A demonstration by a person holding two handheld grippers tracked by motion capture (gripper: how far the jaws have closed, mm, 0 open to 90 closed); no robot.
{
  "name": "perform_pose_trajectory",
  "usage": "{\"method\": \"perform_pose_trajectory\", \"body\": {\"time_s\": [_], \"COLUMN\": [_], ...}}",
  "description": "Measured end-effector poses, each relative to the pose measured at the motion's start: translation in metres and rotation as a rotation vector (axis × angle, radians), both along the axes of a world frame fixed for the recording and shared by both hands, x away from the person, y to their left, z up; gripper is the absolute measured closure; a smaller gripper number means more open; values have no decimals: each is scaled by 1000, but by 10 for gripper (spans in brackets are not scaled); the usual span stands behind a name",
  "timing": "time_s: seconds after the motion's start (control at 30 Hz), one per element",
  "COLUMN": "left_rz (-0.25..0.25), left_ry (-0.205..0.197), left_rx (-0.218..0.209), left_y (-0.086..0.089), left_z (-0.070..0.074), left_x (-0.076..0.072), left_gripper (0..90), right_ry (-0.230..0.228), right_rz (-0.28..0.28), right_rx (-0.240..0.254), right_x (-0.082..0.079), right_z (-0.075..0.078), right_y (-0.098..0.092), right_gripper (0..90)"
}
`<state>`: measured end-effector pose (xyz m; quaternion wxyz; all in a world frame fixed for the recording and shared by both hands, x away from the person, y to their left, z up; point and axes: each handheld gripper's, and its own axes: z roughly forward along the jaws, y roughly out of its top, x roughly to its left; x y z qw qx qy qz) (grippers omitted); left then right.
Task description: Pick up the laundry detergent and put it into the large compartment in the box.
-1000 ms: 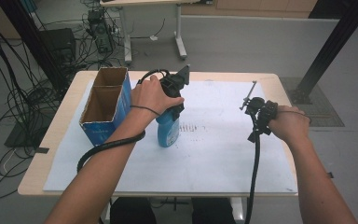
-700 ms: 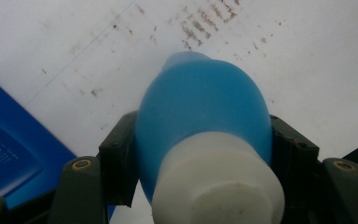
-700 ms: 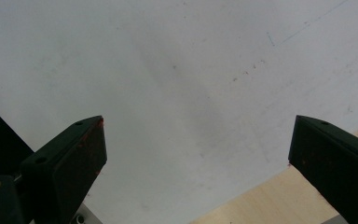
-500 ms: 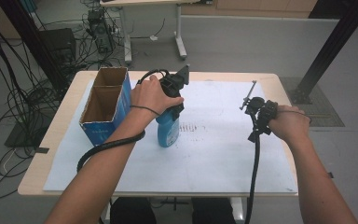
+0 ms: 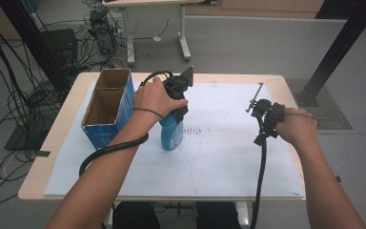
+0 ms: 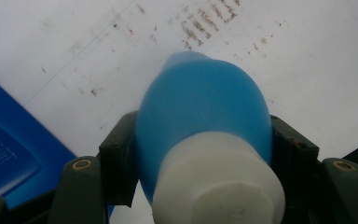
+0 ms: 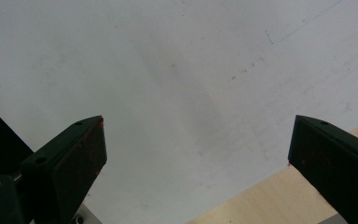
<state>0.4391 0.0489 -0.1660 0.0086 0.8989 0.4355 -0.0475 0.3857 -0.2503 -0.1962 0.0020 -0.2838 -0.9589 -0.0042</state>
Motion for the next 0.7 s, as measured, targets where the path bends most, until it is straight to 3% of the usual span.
{"method": "perform_pose_trajectory", "body": {"time_s": [0.7], "left_rz": [9], "left_ry": [-5], "left_rx": [2], "left_y": [0], "left_z": [0], "left_x": [-1], "left_gripper": [375], "right_ry": [-13], "right_rz": [-2], "right_rx": [-1], "right_x": [-3], "right_z": [1], "right_y": [-1], "right_gripper": [40]}}
